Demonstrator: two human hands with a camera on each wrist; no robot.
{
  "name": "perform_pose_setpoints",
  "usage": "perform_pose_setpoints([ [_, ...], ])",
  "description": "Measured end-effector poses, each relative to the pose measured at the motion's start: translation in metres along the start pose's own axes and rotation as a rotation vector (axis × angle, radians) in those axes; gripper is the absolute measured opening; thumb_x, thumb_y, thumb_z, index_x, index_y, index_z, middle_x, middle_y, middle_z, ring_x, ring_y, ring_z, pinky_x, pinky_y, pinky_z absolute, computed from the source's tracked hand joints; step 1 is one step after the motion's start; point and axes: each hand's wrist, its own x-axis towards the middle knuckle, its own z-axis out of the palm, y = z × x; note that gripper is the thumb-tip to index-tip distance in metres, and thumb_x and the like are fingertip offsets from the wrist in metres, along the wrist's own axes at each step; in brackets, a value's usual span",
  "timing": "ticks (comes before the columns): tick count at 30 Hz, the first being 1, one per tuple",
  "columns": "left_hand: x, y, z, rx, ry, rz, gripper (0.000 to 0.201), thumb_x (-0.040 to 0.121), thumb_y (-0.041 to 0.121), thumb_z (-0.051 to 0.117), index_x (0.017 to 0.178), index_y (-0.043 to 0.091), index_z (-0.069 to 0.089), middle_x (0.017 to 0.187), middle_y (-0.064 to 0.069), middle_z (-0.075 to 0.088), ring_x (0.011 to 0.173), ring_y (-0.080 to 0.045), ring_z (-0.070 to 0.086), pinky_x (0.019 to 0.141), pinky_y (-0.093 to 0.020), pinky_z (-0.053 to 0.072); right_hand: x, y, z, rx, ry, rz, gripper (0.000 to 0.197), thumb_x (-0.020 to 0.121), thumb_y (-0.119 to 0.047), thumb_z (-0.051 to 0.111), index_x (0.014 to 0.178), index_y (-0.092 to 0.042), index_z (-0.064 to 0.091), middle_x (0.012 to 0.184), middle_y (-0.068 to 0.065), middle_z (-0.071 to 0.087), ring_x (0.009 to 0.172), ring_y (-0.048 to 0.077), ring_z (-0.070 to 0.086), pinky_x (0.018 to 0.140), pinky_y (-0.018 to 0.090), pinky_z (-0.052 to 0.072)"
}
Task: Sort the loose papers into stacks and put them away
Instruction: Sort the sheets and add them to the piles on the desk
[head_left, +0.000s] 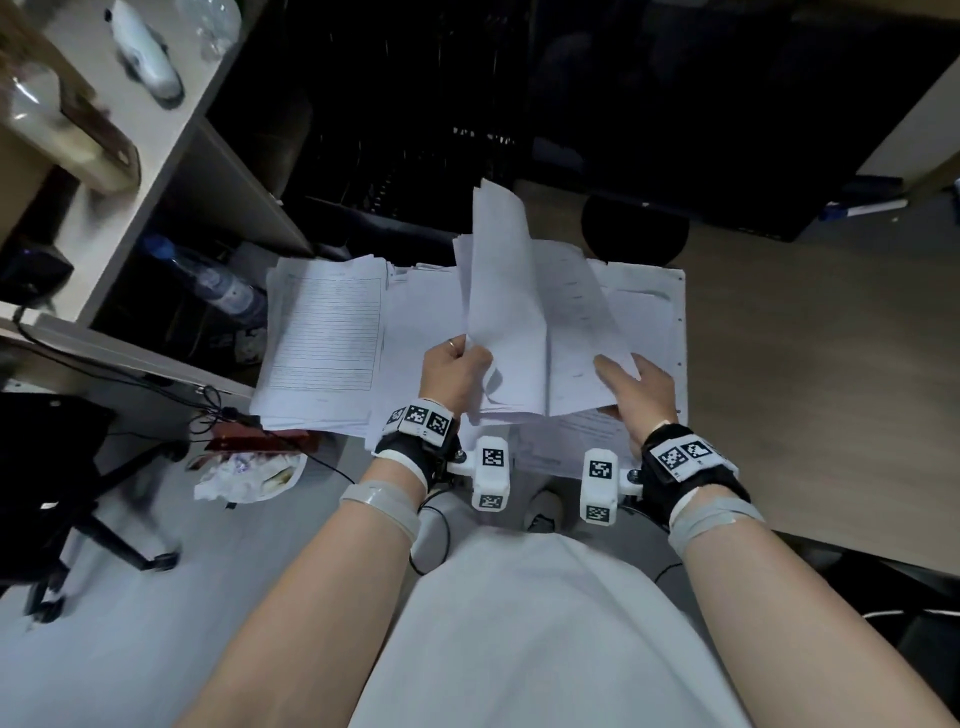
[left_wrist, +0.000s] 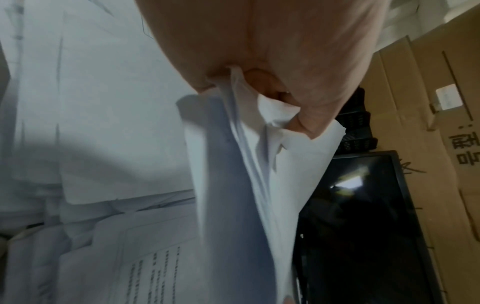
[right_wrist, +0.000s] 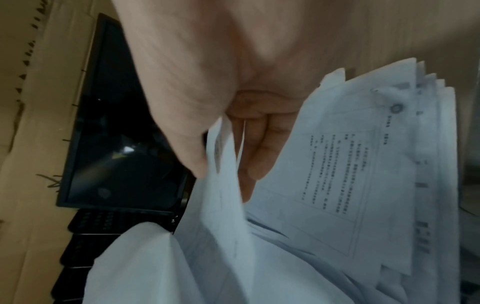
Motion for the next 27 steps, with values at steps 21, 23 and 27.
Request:
perform_pose_setpoints([
  [21,0.006,-0.017,0.048,0.109,-0.249,0.047,0.023,0.099,0.019,0.060,0.106,0.000,0.069,0.096,-0.013,0.074,0.078,-0.020,0.069,0.072,-0.032,0.056,0.003,0.006,-0.009,-0.124,-0.188,-0.084,0.046,0.081,-0.034,0.080,0.123,-0.022,0.066,0.123,-0.008,0.067,0.118,0.008,0.060,0.107,0.038,0.047],
  [23,0.006,-0.017,0.051,0.146,-0.273,0.083,0.022,0.099,0.017,0.059,0.112,0.003,0.069,0.106,-0.014,0.074,0.087,-0.020,0.070,0.082,-0.034,0.057,-0.001,0.000,0.000,-0.137,-0.291,-0.132,0.046,0.082,-0.035,0.080,0.124,-0.024,0.066,0.124,-0.011,0.066,0.119,0.001,0.058,0.105,0.027,0.045],
  [27,0.009,-0.018,0.052,0.207,-0.246,0.122,0.016,0.099,0.018,0.058,0.103,0.011,0.071,0.093,-0.003,0.075,0.077,-0.010,0.067,0.075,-0.029,0.055,0.003,0.005,0.001,-0.190,-0.300,-0.099,0.059,0.083,-0.043,0.077,0.135,-0.023,0.058,0.134,-0.009,0.058,0.123,0.006,0.052,0.101,0.025,0.041],
])
